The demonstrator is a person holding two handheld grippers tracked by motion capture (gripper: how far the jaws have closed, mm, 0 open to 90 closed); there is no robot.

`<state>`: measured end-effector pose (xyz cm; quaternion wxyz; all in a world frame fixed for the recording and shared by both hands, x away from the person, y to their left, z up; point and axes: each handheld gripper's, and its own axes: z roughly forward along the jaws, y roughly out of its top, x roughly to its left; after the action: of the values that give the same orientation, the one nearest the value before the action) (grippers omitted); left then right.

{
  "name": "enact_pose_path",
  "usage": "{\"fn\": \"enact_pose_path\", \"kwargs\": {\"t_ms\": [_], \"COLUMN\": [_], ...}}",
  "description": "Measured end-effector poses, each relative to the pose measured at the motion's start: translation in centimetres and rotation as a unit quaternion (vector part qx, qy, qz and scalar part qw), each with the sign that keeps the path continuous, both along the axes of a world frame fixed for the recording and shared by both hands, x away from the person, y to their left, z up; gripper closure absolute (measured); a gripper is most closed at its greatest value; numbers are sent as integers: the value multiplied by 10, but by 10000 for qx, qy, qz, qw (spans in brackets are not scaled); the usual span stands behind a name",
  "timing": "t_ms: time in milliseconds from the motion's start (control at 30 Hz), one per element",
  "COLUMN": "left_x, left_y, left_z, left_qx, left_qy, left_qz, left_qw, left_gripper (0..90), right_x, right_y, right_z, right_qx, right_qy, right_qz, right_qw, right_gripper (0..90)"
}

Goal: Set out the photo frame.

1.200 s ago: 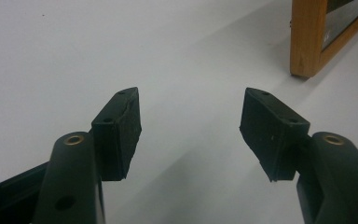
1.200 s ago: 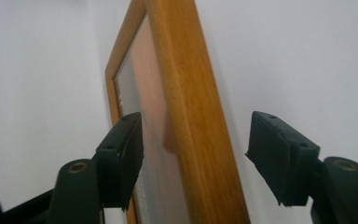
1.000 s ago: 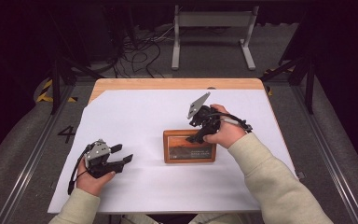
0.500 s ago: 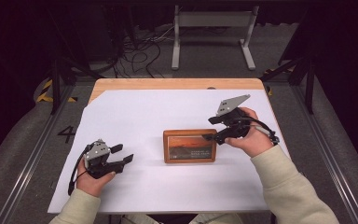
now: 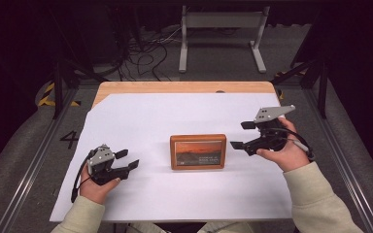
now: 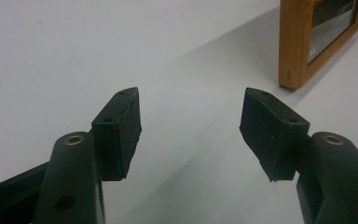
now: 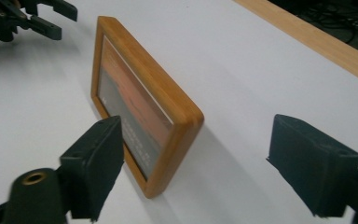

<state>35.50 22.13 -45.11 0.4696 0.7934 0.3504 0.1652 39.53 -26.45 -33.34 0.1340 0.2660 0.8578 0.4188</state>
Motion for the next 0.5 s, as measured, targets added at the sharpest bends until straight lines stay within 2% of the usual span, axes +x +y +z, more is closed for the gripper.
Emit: {"fn": "enact_pose_path", "kwargs": {"t_ms": [100,167,333,400,433,500], "left_x": [0,0,-1,-2,-1,-1], "left_y": [0,0,-1,-2,-1,-2], "left_z": [1,1,1,1,1,2], "left_qx": [-62,-50,-94,-141,-102,-127], "left_qy": [2,-16,-25,33,-41,-7], "left_qz": [-18,-30,-90,-117,-122,-119], "left_qw": [10000,10000,9999,9998,9999,9998], "left_gripper": [385,385,382,379,377,372], "right_x": [-8,-9,-15,-17,-19,-23], "right_y": [-18,-20,-38,-42,-44,-47], "right_z": [-9,-11,-27,-33,-37,-44], "right_qx": [336,390,388,412,449,523], "right_qy": [-30,-28,-69,-84,-112,-179], "right_qz": [-394,-464,-630,-721,-786,-871], "right_qw": [9987,9982,9972,9965,9958,9947], "right_gripper": [71,57,32,32,33,32]}}
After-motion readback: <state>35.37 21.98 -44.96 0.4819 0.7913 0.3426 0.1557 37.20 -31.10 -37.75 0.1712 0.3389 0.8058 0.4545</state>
